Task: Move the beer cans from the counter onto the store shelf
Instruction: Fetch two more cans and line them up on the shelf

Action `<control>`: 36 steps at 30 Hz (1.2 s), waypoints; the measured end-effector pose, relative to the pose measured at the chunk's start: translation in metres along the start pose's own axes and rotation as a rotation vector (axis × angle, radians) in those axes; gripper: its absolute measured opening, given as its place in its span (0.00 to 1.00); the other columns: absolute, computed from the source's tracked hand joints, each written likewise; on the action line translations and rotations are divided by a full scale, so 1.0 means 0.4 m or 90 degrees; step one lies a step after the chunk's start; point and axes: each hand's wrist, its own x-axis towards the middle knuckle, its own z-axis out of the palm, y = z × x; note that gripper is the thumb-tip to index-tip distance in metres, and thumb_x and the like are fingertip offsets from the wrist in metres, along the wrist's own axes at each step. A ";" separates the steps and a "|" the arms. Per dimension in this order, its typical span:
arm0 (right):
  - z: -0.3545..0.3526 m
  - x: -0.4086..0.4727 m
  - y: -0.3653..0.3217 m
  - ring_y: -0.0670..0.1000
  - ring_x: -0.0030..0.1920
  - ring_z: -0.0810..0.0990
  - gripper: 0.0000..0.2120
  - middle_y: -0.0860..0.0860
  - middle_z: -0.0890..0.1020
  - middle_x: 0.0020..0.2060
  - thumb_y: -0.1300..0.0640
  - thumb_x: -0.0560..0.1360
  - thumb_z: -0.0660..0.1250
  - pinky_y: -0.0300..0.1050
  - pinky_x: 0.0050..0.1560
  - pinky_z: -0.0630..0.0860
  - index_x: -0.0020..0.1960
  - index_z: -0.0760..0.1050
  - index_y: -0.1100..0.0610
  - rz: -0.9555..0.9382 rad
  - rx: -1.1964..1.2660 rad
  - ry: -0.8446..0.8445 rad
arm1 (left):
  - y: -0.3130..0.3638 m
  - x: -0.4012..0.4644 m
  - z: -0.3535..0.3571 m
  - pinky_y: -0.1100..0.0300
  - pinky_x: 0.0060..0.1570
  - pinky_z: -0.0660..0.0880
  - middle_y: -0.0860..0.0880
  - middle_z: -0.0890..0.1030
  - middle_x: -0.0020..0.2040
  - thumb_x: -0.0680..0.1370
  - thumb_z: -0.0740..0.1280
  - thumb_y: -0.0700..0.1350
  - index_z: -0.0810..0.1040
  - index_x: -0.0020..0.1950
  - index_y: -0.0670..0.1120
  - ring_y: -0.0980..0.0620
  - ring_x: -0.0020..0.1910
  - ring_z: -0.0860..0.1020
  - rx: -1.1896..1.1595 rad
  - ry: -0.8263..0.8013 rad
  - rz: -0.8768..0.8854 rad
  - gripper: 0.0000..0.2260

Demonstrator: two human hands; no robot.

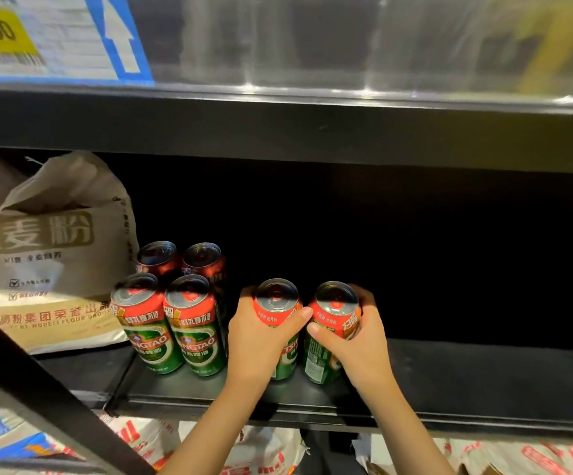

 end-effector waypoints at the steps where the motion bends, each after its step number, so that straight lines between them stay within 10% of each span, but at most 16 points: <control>1: 0.004 -0.004 0.004 0.42 0.54 0.79 0.32 0.47 0.78 0.55 0.62 0.63 0.79 0.33 0.49 0.77 0.59 0.67 0.46 0.009 0.002 0.000 | 0.000 0.003 0.000 0.64 0.45 0.76 0.56 0.80 0.49 0.62 0.79 0.51 0.71 0.58 0.48 0.61 0.47 0.79 0.000 -0.006 0.001 0.28; 16: -0.022 -0.063 0.105 0.47 0.64 0.75 0.44 0.46 0.77 0.62 0.31 0.61 0.71 0.45 0.63 0.74 0.70 0.63 0.50 0.103 0.059 -0.076 | -0.115 -0.030 -0.027 0.71 0.50 0.74 0.57 0.78 0.55 0.63 0.77 0.53 0.66 0.60 0.58 0.65 0.53 0.77 -0.067 -0.166 0.007 0.30; 36: 0.002 -0.074 0.149 0.39 0.56 0.77 0.27 0.43 0.79 0.56 0.52 0.66 0.76 0.31 0.52 0.75 0.62 0.70 0.48 0.129 -0.089 -0.057 | -0.223 -0.044 -0.033 0.72 0.55 0.69 0.57 0.77 0.55 0.68 0.72 0.53 0.72 0.62 0.51 0.60 0.57 0.75 0.040 -0.138 0.084 0.24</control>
